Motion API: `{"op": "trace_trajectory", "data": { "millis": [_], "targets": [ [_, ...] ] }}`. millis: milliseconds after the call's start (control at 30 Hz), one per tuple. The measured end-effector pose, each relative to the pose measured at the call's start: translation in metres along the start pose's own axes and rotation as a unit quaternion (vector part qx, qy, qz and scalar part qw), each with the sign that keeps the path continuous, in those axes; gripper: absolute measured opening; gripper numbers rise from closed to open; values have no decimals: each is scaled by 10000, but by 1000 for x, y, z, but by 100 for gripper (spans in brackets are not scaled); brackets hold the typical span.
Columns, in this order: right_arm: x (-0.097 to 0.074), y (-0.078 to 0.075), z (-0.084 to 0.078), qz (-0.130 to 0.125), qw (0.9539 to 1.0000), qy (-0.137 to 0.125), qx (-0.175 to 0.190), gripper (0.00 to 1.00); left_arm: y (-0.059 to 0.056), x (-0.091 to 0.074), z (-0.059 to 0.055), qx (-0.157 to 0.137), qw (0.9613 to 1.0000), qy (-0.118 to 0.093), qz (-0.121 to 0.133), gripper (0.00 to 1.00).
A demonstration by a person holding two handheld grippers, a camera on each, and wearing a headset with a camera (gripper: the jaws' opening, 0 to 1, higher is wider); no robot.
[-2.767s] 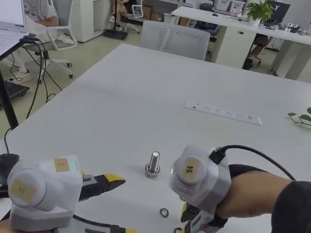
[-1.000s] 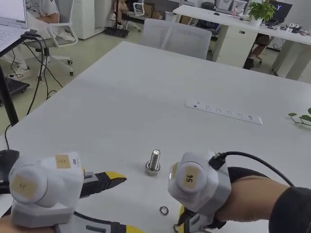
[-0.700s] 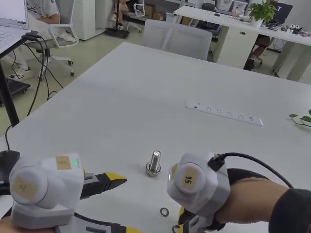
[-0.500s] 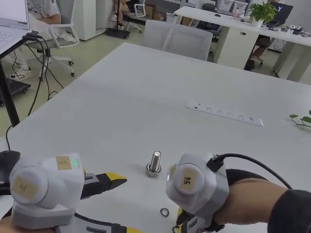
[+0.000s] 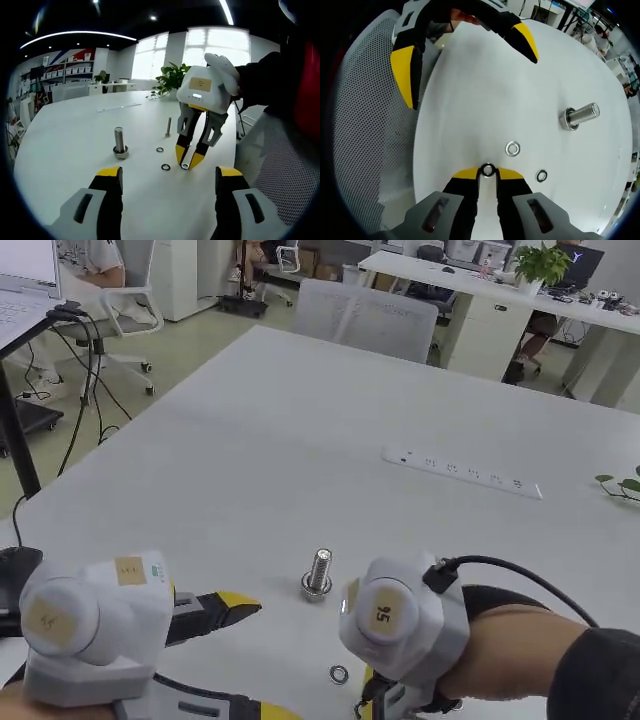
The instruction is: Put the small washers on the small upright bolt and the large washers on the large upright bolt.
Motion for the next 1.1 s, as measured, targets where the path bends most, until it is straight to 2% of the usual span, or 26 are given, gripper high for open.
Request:
{"op": "trace_trajectory", "data": {
  "millis": [333,567,1100],
  "targets": [
    [-2,-5,-2,34,10000,4,32,13,0,0,0,1,10000,16,-3,75],
    [-10,-8,-6,64,9999,-30,143,13,0,2,-1,29,10000,46,-38,75],
    [-28,-9,-31,-31,9990,75,429,13,-1,5,-2,73,9999,81,-132,75]
  ]
}}
Point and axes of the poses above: the centre of the closed fingertips' face, and the gripper's own axes: x roughly forward along the fingers, y roughly to its left, z roughly out of its top, the point moved 7 cm from there along -x, roughly backward along the fingers, and after that the axes turned 9 degrees about z, right-handed, at the moved point
